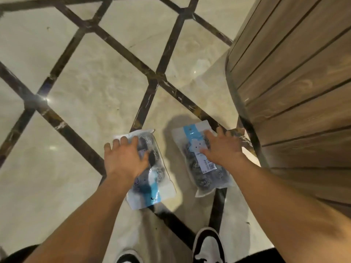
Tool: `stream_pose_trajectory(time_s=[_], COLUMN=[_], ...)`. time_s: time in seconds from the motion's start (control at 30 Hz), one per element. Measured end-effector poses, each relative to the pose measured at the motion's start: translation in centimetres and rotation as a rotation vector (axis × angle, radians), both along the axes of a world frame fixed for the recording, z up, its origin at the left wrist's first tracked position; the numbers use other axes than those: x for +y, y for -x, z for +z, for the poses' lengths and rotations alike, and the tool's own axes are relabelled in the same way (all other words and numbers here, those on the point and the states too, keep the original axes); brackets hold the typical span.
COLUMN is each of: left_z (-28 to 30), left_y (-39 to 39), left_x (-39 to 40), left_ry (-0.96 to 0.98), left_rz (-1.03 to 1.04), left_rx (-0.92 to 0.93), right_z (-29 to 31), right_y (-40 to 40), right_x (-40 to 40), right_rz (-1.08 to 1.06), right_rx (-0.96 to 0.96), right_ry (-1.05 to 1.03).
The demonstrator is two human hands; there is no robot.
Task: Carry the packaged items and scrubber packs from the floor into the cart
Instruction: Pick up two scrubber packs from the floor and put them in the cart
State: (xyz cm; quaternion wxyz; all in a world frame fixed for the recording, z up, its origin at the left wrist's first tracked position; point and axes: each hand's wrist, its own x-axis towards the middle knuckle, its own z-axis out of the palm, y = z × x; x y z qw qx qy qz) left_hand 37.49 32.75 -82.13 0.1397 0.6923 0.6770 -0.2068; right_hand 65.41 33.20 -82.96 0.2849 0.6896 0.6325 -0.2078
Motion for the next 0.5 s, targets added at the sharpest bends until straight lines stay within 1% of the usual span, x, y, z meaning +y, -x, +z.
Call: stream_pose_trajectory(time_s=[0.1,0.23,0.3,0.37,0.43,0.5], left_z=[-2.3,-4.3,-5.1,-6.0,-6.7,-6.6], left_y=[0.6,0.6,0.6,0.6,0.3,-0.1], left_x=[-0.7,-1.9,-2.6,-3.0,-3.0,-2.9], left_ry=[0.087,0.218,0.254,0.240,0.214,0.155], left_rz=[0.159,0.457,0.548,0.571,0.589,0.644], left_rx=[-0.040,-0.221,-0.317,-0.375,-0.390,-0.419], right_z=[-2.6,-5.0,-5.3,-5.7,-6.0,-6.3], right_y=[-0.1,-0.3,-0.8,-1.3,-1.6,-1.5], right_x=[-0.4,-1.8,-1.8,-1.6,-1.6,-1.5], right_rz=[-0.138,-0.285,-0.378,-0.463,-0.536,-0.592], right_rx=[0.075,0.167,0.229,0.293,0.340,0.369], right_ry=[0.049,0.078,0.063,0.038,0.025,0.026])
